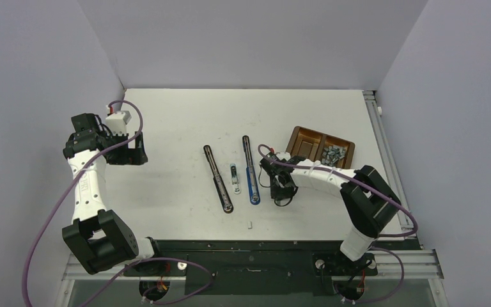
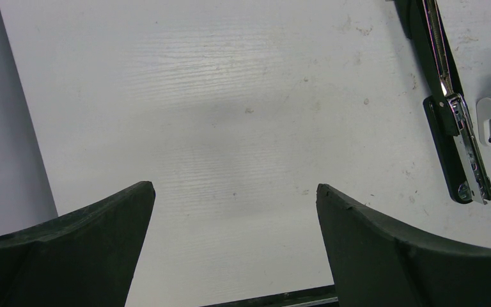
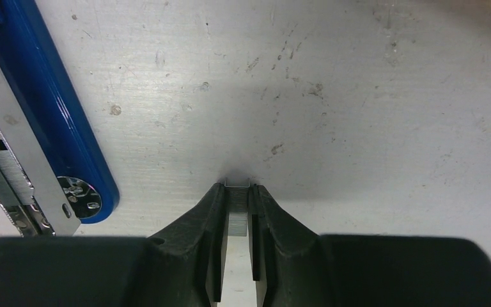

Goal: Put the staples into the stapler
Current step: Pick up the staple from the center of the board.

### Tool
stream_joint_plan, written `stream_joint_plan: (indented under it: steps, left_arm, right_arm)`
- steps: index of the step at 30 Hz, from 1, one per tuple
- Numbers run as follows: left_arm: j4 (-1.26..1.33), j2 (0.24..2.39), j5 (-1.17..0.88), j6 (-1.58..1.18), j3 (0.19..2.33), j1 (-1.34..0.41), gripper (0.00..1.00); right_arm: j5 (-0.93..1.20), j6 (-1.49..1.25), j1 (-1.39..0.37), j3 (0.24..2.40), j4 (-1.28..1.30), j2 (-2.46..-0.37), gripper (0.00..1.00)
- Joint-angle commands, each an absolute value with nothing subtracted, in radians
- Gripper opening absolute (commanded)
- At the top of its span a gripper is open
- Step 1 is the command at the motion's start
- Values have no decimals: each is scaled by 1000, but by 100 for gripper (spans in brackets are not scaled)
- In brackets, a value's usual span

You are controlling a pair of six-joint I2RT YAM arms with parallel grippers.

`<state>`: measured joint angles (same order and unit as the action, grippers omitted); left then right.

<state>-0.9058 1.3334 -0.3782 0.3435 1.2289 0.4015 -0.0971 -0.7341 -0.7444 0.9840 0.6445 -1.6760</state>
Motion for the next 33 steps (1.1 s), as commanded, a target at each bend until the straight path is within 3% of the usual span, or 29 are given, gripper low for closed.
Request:
stream_joint_plan:
  steps: [1,11,21,33]
  left_arm:
    - [-871,1305,-389,342,1250,411,96]
    - [-871,1303,-393,341,1248,410,96]
    - [-880,1322,-425,318,1242,411,96]
    - [-872,1357,-417,269,1236,411,96]
  right_arm:
    - [-126,-710,-738,1015,673,-1710,14]
    - [-150,-691,-756,1051,677,-1680,9]
    - [-282,-665,-891,1152,648,-1528,9]
    - [-338,-533,-1097,1252,280,-1647,9]
